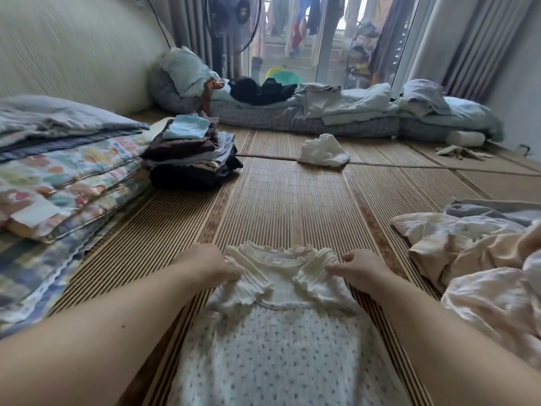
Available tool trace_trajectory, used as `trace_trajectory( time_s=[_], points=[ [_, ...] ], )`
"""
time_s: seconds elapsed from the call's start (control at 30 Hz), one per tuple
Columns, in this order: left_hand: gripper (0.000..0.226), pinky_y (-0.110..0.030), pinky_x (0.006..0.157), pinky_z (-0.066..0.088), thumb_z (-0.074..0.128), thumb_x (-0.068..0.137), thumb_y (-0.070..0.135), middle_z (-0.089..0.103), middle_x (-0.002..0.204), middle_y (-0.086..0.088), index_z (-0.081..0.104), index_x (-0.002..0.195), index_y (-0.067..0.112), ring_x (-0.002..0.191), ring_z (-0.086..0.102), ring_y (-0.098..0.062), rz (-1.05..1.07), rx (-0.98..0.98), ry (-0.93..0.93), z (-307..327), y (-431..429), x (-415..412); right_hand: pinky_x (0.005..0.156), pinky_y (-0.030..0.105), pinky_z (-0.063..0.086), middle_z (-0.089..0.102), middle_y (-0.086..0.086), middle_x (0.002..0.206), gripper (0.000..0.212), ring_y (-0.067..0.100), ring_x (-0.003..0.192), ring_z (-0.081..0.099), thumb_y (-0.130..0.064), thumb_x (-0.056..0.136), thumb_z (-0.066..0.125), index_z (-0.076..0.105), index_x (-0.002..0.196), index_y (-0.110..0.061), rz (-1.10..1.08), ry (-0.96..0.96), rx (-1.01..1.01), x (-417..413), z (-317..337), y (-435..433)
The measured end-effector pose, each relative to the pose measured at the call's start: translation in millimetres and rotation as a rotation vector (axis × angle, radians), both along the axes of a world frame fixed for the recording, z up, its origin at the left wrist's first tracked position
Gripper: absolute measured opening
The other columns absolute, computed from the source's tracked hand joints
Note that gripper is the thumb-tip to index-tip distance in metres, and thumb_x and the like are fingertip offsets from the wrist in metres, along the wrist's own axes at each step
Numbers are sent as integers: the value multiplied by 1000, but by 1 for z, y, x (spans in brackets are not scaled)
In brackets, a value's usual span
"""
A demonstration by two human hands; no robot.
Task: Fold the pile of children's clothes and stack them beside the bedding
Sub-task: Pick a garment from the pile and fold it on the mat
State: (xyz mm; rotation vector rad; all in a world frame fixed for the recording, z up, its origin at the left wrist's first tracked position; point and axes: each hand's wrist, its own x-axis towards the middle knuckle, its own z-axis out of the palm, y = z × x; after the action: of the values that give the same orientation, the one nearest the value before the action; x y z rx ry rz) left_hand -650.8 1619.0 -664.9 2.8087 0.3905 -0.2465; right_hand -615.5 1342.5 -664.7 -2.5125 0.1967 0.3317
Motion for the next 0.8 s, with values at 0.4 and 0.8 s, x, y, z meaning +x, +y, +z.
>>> trace_trajectory(
  time_s=[0.4, 0.8],
  points=[
    [33, -40, 83, 52, 64, 78, 20, 63, 103, -8, 55, 109, 14, 97, 61, -26, 127, -649, -372, 13, -12, 33, 75, 36, 54, 64, 2, 90, 20, 21, 86, 63, -15, 83, 64, 60, 103, -17, -125, -384, 469, 28, 20, 2],
    [9, -7, 62, 34, 64, 83, 23, 54, 87, 14, 59, 90, 26, 78, 50, -5, -704, 65, -308, 25, 11, -118, 50, 19, 44, 61, -9, 60, 29, 3, 57, 57, -3, 74, 71, 59, 66, -29, 313, -501, 76, -139, 30, -47]
  ],
)
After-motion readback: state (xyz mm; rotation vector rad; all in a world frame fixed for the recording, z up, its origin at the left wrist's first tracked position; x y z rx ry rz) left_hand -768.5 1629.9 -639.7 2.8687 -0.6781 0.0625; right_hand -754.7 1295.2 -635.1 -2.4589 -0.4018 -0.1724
